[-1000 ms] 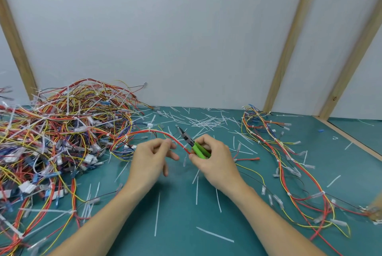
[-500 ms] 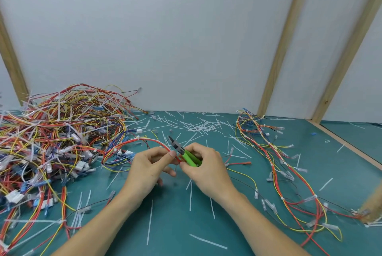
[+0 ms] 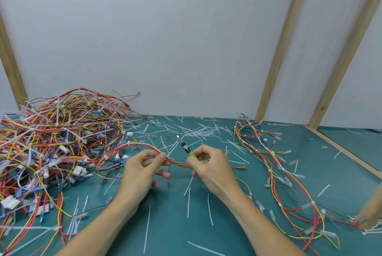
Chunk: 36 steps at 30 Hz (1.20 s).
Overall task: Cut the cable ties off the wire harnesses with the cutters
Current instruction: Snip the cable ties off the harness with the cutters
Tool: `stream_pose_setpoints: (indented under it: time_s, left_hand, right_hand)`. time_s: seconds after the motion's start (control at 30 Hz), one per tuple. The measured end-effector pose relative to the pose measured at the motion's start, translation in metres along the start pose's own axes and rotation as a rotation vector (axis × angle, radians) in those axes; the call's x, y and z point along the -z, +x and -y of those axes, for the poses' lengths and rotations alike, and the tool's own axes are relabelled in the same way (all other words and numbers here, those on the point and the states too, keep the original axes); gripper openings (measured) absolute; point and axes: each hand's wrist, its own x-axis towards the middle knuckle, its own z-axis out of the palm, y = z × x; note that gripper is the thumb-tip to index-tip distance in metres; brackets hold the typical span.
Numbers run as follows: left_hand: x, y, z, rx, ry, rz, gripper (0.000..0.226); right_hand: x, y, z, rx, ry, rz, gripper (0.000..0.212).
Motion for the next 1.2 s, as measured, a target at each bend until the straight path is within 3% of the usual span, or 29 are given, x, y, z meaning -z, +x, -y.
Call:
stream_pose_setpoints:
  time_s: [0.3,0.43,0.53,0.67,1.2]
  left_hand:
    - [0.003,0.003,0.004,0.01,-0.015,-0.035,0.02]
    - [0.004,0.003,0.003,0.004,-0.026,-0.051,0.018]
    - [0.005,0.003,0.002,0.004,-0.029,-0.065,0.016]
    - [0.003,0.002,0.002,0.007,-0.03,-0.071,0.015]
    - [0.004,0.002,0.005,-0.026,0.001,-0.032,0.012]
  right_hand:
    - [0.007,0.004,-0.008,0.09,-0.171,0.17,0.019]
    - [0.009,0.005,-0.007,0.154,-0.261,0.201,0.026]
    - [0.012,0.003,-0.006,0.174,-0.345,0.168,0.038]
    - [0.017,0.005,-0.009,0.188,-0.425,0.11,0.027]
    - [0.017,0.006,-0.013,0.164,-0.36,0.088,0.031]
